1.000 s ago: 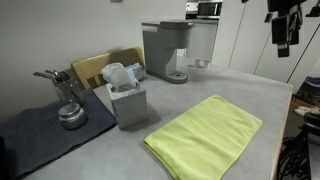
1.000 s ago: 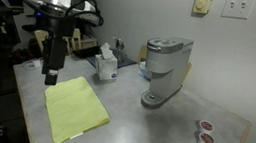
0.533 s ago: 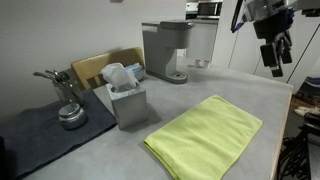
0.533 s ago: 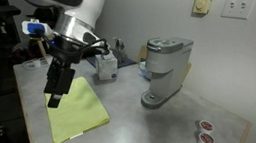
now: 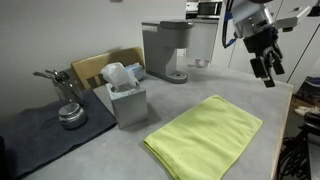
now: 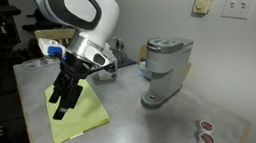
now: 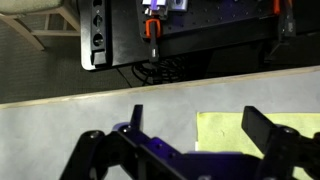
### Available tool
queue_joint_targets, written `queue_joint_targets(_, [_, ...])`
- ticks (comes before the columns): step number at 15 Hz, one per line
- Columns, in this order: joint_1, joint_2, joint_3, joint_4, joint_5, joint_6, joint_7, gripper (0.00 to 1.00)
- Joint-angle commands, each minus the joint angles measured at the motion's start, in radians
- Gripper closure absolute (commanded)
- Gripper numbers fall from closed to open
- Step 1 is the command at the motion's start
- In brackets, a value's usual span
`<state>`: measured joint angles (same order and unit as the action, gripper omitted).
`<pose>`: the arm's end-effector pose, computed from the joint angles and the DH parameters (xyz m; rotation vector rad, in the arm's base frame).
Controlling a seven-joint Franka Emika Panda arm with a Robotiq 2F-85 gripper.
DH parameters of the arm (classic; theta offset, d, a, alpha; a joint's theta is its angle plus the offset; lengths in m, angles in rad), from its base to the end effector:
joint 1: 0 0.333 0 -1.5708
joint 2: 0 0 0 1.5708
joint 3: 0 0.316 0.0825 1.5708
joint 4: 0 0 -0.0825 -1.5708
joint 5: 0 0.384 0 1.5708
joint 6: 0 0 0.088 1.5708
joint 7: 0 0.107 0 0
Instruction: Fold the yellow towel on the table
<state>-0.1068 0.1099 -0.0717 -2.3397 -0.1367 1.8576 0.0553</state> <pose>0.4302 -0.0888 0.2578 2.9115 -0.2291 -0.8999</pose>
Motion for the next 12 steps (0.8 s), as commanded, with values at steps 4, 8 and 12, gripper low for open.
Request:
queue_joint_targets(4, [0.009,0.001,-0.007,0.009,0.002,0.0,-0.008,0.0])
queue_joint_targets(8, [0.01,0.055,-0.013,-0.017,-0.037,0.242,0.049,0.0])
queue_joint_targets(12, [0.004,0.146,-0.024,-0.033,-0.029,0.486,0.054,0.0])
